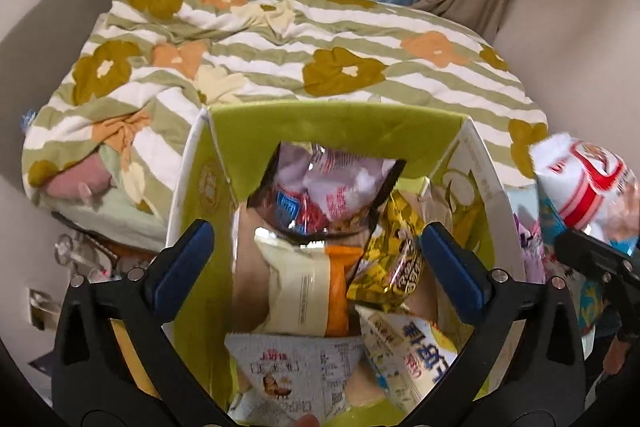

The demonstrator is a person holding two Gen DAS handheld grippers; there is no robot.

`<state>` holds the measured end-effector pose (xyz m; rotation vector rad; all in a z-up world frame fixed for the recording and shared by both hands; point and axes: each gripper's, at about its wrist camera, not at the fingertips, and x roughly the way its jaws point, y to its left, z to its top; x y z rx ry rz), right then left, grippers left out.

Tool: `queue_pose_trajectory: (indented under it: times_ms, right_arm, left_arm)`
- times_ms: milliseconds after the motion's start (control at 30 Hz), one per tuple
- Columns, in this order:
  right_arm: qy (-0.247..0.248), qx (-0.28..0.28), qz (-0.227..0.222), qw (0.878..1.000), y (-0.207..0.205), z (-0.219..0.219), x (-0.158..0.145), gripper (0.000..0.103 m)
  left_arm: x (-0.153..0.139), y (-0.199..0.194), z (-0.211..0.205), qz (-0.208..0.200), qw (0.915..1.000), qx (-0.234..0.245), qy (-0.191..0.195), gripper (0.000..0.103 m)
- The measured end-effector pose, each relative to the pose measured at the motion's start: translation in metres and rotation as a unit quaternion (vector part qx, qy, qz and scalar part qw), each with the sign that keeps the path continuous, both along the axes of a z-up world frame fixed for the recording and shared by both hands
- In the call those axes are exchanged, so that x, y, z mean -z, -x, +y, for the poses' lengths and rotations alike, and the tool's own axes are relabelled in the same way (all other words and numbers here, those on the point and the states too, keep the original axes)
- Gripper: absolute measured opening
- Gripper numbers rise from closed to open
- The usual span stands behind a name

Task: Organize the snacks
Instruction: 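Open left gripper over box while right gripper drops shrimp flakes bag in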

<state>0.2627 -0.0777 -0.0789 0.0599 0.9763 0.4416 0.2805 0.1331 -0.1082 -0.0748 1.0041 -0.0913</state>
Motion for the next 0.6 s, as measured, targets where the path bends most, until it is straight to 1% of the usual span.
queue_pose_trajectory:
  times_ms: [100, 267, 333, 433, 600]
  right_arm:
    - [0.000, -0.003, 0.006, 1.000, -0.003, 0.005, 0.003, 0.066]
    - [-0.013, -0.011, 0.016, 1.000, -0.011, 0.009, 0.006, 0.067]
    - [-0.020, -0.017, 0.018, 0.999, -0.016, 0.013, 0.006, 0.067]
    - [-0.021, -0.026, 0.011, 0.999, -0.022, 0.024, 0.004, 0.068]
    - [-0.035, -0.026, 0.017, 0.999, -0.035, 0.040, 0.012, 0.070]
  left_arm:
    - [-0.002, 0.012, 0.004, -0.004, 1.0000, -0.008, 0.001, 0.103]
    - [-0.003, 0.037, 0.010, -0.003, 0.9993, -0.033, -0.015, 0.103]
    - [-0.006, 0.047, 0.016, -0.007, 0.9991, -0.039, -0.013, 0.103]
    - [-0.009, 0.054, 0.023, -0.007, 0.9986, -0.050, -0.014, 0.103]
    - [-0.010, 0.061, 0.034, -0.007, 0.9973, -0.072, -0.013, 0.103]
